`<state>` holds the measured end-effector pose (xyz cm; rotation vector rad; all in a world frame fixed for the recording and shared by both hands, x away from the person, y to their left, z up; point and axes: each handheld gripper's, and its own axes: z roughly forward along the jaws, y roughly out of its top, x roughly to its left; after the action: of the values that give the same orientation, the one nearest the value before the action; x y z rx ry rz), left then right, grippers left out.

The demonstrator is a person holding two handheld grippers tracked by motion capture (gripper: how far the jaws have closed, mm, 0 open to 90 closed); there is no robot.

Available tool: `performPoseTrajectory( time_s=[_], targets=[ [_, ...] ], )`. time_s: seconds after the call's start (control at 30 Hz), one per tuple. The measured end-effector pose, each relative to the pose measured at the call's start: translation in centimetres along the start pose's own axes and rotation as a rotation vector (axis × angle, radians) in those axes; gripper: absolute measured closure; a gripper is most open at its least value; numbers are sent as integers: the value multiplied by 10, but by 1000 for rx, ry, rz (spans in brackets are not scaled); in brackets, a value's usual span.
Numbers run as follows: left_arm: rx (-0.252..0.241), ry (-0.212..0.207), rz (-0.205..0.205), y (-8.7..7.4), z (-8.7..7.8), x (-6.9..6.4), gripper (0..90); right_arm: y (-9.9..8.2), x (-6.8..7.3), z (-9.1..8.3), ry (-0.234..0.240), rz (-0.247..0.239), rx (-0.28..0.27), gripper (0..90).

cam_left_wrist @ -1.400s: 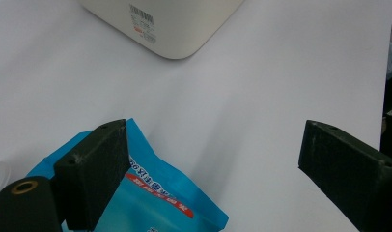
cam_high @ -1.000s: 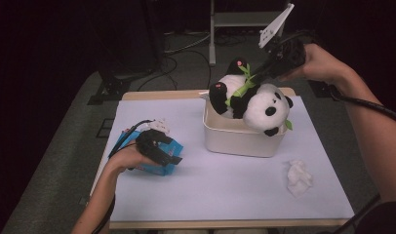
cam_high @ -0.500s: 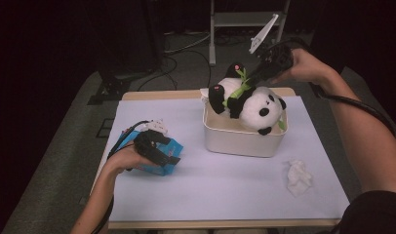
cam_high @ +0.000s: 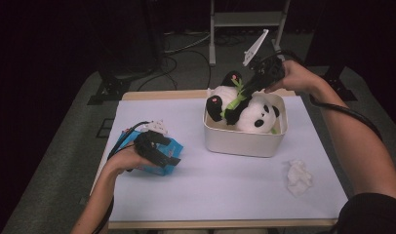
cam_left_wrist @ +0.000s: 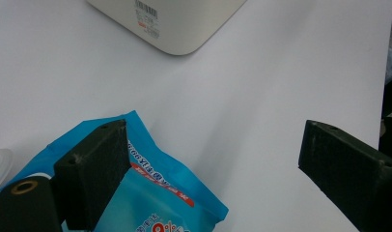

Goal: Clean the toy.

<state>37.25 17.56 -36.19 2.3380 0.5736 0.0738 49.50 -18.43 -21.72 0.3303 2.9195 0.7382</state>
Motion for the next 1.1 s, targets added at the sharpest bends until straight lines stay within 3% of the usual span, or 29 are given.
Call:
performPoseTrajectory(
  time_s=[0.57, 0.93, 1.1],
  targets=[
    [1, -4, -1, -2, 3, -1, 101, -22, 2, 14, 36, 37, 23, 765],
    [3, -6, -6, -3, 4, -2, 101, -31, 2, 52, 82, 51, 95, 759],
    [11, -9, 2, -3, 4, -2, 101, -33, 2, 64, 97, 76, 71, 743]
  ],
)
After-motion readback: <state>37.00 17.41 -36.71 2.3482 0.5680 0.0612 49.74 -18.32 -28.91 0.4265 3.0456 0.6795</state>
